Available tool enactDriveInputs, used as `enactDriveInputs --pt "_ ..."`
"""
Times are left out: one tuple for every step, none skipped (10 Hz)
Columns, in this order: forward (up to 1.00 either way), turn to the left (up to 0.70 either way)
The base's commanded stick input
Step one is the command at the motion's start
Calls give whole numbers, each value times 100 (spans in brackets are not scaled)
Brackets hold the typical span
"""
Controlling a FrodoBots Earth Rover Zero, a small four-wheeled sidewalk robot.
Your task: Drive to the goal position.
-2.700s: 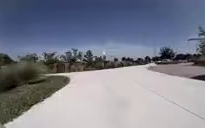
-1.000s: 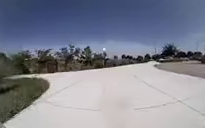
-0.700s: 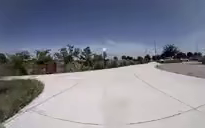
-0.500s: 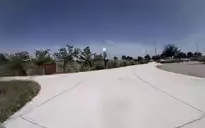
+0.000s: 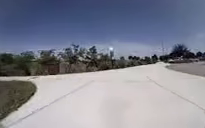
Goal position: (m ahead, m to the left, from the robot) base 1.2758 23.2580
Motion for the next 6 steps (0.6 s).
enactDriveInputs --pt "85 0" --pt "85 0" --pt "85 0" --pt "85 0" --pt "85 7" --pt "85 24"
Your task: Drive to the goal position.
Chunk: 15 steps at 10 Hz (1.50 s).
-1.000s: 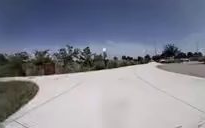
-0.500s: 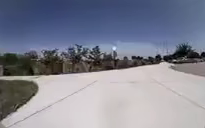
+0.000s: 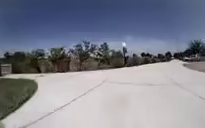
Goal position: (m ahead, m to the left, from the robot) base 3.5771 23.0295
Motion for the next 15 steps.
enactDriveInputs --pt "85 34" --pt "85 34" --pt "85 34" --pt "85 34" --pt "85 34" --pt "85 34" --pt "85 34" --pt "85 34" --pt "85 34" --pt "85 34" --pt "85 34" --pt "85 34" --pt "85 34" --pt "85 34" --pt "85 34"
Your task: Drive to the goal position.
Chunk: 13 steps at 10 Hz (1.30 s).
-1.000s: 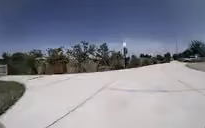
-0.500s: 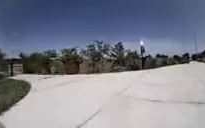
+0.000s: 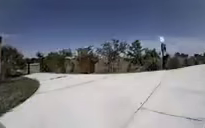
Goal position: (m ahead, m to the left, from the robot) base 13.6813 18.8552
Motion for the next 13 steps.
enactDriveInputs --pt "85 34" --pt "85 34" --pt "85 34" --pt "85 34" --pt "85 34" --pt "85 34" --pt "85 34" --pt "85 34" --pt "85 34" --pt "85 34" --pt "85 0" --pt "85 0" --pt "85 0"
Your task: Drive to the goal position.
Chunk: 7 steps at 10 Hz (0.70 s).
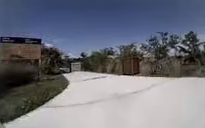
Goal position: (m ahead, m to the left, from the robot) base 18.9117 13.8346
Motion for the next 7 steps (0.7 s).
enactDriveInputs --pt "85 0" --pt "85 0" --pt "85 0" --pt "85 0" --pt "85 0" --pt "85 0" --pt "85 0"
